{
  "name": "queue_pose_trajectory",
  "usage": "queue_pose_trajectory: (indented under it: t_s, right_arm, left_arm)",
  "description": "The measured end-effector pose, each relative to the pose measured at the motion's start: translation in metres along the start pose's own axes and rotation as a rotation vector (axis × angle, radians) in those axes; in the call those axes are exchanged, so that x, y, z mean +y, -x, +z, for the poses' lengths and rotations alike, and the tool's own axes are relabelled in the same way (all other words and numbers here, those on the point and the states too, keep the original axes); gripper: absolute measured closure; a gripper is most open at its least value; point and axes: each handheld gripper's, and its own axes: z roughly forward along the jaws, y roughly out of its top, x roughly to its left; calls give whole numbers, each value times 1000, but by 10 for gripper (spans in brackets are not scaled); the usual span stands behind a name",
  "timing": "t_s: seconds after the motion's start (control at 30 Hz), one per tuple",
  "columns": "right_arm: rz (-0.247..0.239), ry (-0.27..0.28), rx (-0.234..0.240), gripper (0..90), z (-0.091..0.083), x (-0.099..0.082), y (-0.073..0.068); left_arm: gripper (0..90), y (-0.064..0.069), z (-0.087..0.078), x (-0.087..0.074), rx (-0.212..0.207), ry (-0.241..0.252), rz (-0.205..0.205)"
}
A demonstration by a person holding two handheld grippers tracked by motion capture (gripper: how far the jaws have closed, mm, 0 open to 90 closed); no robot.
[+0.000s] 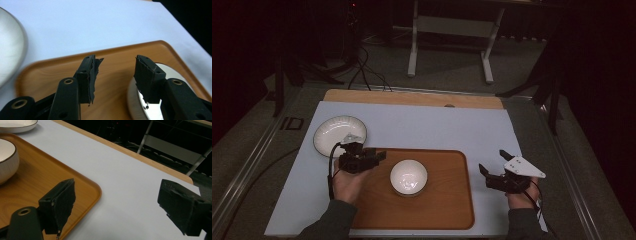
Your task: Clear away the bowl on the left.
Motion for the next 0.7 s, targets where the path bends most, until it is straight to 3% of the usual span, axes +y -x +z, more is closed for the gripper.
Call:
queue_pose_trajectory:
  t_s: [0.33,0.7]
  right_arm:
    - [4,3,-1,143,0,0,0]
    - [9,3,-5,143,-1,0,1]
  left_arm:
    - [489,-11,-14,4,109,37,71]
    - [423,-26,-32,-6,173,67,127]
